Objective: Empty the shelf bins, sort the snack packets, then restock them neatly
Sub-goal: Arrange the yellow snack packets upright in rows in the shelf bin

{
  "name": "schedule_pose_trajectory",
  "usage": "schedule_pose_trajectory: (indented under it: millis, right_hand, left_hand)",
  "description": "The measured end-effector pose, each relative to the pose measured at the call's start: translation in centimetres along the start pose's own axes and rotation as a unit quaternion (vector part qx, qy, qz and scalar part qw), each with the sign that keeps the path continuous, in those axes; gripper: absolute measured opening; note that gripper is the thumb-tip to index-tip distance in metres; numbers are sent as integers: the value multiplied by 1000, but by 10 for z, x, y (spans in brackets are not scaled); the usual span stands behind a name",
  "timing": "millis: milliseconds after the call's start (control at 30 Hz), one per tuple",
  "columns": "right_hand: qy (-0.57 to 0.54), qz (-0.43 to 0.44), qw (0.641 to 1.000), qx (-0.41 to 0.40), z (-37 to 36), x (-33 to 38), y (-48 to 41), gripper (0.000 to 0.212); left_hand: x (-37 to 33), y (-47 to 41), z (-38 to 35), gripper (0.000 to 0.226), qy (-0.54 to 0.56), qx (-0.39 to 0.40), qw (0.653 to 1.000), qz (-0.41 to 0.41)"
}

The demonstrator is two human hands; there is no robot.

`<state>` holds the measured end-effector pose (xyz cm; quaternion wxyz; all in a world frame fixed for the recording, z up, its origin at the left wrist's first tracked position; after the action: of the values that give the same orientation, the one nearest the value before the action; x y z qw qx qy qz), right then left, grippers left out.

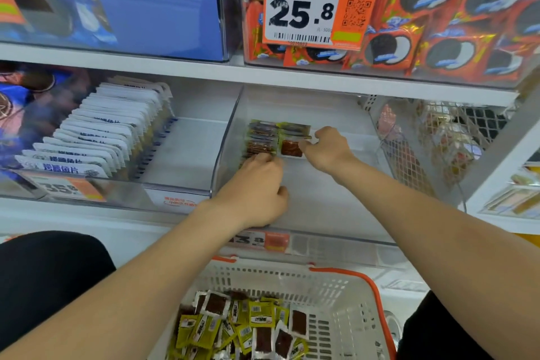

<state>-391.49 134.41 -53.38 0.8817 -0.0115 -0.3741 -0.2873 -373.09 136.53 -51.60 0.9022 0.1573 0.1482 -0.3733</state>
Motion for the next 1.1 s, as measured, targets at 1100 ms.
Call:
schedule_pose_trajectory:
  millis: [1100]
  right_hand:
    - [274, 123, 903, 307, -331, -211, 156, 49]
  left_hand:
    - [198, 137, -341, 53, -197, 274, 925, 174]
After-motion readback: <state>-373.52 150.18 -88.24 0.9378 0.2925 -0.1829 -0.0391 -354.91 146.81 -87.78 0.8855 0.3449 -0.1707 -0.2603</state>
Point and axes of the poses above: each hand's wrist, its own y-axis away from the middle knuckle, its own z-axis out of the back of the hand, x = y × z, the point moved 10 cm from there along -y, towards the middle knuckle, and after that the axes turned 5 degrees about x, right-handed, at the moved point
